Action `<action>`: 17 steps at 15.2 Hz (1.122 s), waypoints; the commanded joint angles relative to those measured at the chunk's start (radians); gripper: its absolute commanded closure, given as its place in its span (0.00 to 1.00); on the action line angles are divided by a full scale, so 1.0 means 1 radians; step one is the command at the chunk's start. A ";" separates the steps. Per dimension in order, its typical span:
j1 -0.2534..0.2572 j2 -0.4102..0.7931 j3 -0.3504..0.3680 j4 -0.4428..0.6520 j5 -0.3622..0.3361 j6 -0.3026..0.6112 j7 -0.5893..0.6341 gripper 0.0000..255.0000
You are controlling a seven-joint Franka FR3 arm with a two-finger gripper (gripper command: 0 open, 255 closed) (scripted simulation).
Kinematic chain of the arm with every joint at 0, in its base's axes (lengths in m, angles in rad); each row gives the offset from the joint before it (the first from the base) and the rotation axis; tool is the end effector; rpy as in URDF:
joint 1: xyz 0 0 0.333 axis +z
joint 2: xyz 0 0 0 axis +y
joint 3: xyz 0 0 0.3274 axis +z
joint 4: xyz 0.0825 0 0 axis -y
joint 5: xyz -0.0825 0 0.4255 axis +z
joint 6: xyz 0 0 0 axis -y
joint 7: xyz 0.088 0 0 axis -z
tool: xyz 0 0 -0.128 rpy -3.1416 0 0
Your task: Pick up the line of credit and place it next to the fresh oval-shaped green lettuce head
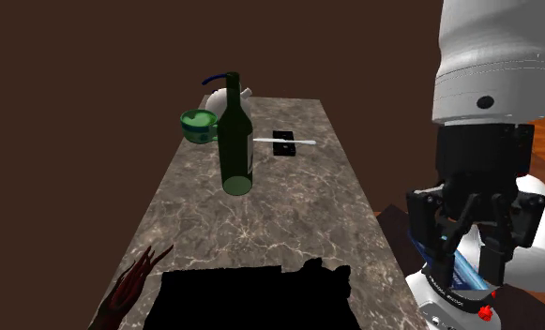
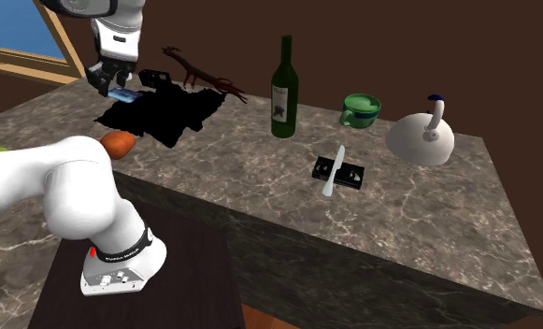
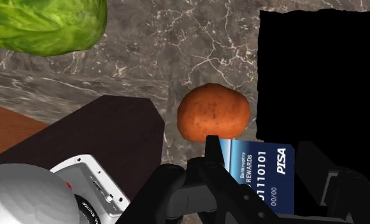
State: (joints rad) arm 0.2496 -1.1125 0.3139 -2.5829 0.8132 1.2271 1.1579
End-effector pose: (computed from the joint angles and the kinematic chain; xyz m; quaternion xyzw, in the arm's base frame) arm 0.1310 0.2398 0.5340 -0.9109 0.2962 0.2725 0.0908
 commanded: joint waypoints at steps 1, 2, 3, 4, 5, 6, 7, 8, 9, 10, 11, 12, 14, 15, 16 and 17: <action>0.026 -0.065 0.027 -0.019 0.051 -0.018 0.055 1.00; 0.038 -0.096 0.040 -0.027 0.076 -0.027 0.083 1.00; 0.051 -0.126 0.054 -0.033 0.102 -0.035 0.112 1.00; 0.064 -0.154 0.069 -0.039 0.129 -0.042 0.141 1.00; 0.078 -0.182 0.084 -0.043 0.156 -0.049 0.171 1.00; 0.092 -0.209 0.099 -0.046 0.183 -0.054 0.201 1.00; 0.106 -0.234 0.115 -0.048 0.212 -0.059 0.232 1.00; 0.119 -0.258 0.132 -0.048 0.240 -0.063 0.264 1.00; 0.133 -0.281 0.149 -0.048 0.269 -0.067 0.295 1.00; 0.145 -0.303 0.167 -0.046 0.298 -0.070 0.327 1.00; 0.157 -0.323 0.185 -0.043 0.327 -0.072 0.358 1.00; 0.169 -0.342 0.203 -0.038 0.357 -0.073 0.390 1.00; 0.192 -0.377 0.240 -0.026 0.415 -0.072 0.453 1.00; 0.202 -0.392 0.259 -0.018 0.444 -0.071 0.484 1.00; 0.211 -0.406 0.278 -0.008 0.473 -0.069 0.515 1.00; 0.221 -0.419 0.297 0.002 0.502 -0.066 0.545 1.00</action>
State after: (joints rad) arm 0.4635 -1.5195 0.5804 -2.5878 1.2765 1.1530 1.6739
